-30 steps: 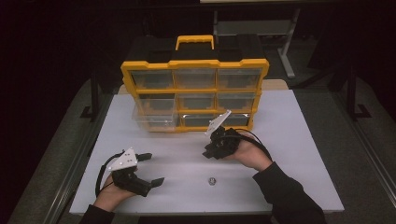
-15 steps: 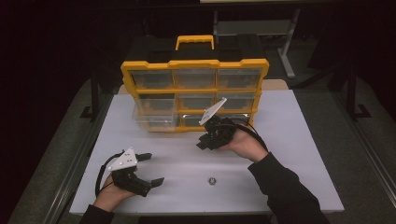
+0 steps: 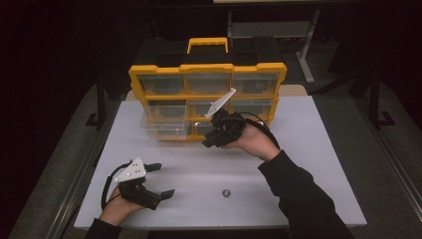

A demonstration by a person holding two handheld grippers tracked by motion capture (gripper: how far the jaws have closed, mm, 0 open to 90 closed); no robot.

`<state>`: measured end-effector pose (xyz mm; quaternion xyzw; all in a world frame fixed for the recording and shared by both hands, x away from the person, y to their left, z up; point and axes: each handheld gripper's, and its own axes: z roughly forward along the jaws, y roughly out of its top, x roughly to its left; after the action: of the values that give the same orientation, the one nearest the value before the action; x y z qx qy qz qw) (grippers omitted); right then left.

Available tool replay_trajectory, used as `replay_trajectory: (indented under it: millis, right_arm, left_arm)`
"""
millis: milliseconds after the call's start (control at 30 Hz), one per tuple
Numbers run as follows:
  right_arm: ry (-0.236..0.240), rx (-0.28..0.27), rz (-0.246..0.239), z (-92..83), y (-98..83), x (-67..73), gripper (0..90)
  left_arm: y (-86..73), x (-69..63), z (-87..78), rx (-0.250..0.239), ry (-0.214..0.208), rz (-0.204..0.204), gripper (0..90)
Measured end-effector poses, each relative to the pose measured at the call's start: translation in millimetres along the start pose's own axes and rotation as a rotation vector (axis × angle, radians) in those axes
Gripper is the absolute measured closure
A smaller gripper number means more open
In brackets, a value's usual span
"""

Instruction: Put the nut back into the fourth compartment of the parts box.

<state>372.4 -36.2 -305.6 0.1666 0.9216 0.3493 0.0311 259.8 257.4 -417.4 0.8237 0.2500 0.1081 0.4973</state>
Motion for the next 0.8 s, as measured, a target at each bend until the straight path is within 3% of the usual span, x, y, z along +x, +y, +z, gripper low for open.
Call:
replay_trajectory:
  millis: [800]
  right_arm:
    - [-0.031,-0.066,-0.050,-25.3,73.3,-2.3,69.3]
  left_arm:
    - [0.7,-0.8,0.3,-0.003,-0.005,-0.001,0.0]
